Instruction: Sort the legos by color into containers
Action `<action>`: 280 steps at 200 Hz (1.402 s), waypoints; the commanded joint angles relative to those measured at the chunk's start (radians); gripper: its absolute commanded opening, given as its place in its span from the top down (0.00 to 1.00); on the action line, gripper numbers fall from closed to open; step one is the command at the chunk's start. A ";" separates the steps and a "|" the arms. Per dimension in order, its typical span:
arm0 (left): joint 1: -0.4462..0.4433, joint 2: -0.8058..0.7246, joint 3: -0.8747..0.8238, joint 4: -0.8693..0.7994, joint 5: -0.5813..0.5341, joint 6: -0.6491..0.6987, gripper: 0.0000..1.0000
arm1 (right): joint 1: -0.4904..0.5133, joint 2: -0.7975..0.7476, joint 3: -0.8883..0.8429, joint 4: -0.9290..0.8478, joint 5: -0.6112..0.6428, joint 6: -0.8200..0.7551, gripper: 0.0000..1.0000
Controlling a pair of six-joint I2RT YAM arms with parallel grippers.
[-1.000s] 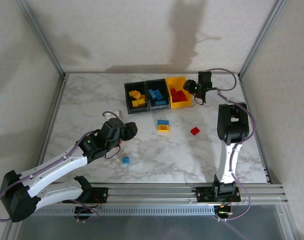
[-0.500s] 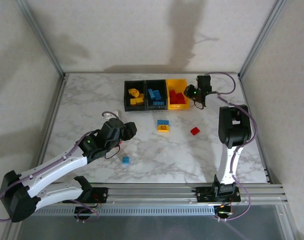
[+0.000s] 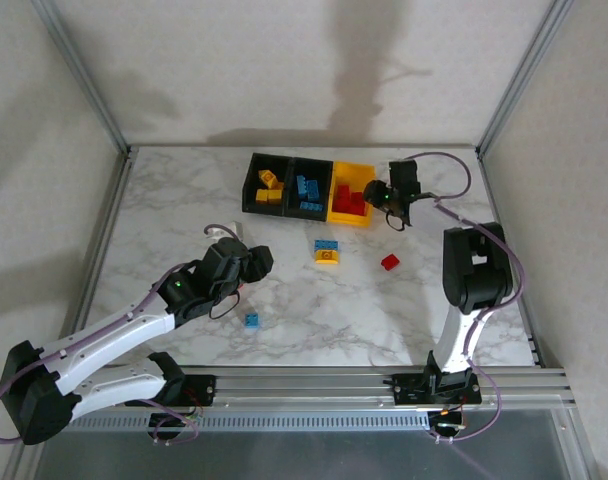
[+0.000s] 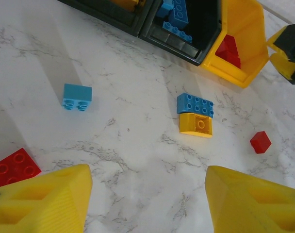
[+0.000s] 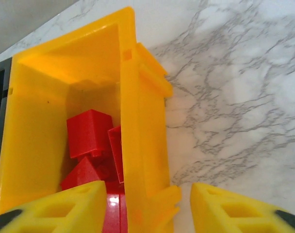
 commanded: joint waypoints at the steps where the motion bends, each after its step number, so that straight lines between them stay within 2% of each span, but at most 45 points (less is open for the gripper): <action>1: 0.007 -0.019 -0.022 -0.006 -0.003 -0.015 0.36 | 0.004 -0.125 -0.033 -0.067 0.072 -0.004 0.45; 19: 0.009 -0.021 -0.042 0.016 0.025 -0.028 0.31 | 0.023 -0.198 -0.063 -0.148 0.091 -0.002 0.41; 44: 0.014 0.001 -0.039 0.029 0.085 -0.030 0.31 | 0.045 -0.286 -0.123 -0.284 0.120 0.020 0.39; 63: 0.014 0.019 -0.035 0.054 0.132 -0.025 0.31 | 0.045 -0.352 -0.177 -0.382 0.180 0.091 0.33; 84: 0.012 0.041 -0.024 0.076 0.163 -0.024 0.31 | 0.045 -0.396 -0.239 -0.429 0.168 0.176 0.29; 104: 0.005 0.061 -0.012 0.106 0.209 -0.013 0.31 | 0.045 -0.380 -0.267 -0.467 0.175 0.254 0.31; 139: -0.019 0.069 -0.009 0.164 0.296 0.025 0.31 | 0.045 -0.316 -0.293 -0.473 0.200 0.293 0.32; 206: -0.044 0.070 -0.013 0.200 0.340 0.057 0.31 | 0.048 -0.180 -0.291 -0.418 0.199 0.317 0.35; 234: -0.043 0.073 -0.019 0.199 0.327 0.053 0.31 | 0.049 -0.149 -0.289 -0.400 0.196 0.319 0.41; 250: -0.044 0.075 -0.024 0.197 0.316 0.048 0.31 | 0.049 -0.143 -0.294 -0.394 0.186 0.315 0.51; 266: -0.043 0.073 -0.030 0.197 0.308 0.046 0.31 | 0.050 -0.151 -0.302 -0.390 0.182 0.308 0.66; 280: -0.043 0.071 -0.033 0.197 0.301 0.044 0.31 | 0.054 -0.174 -0.303 -0.396 0.184 0.302 0.70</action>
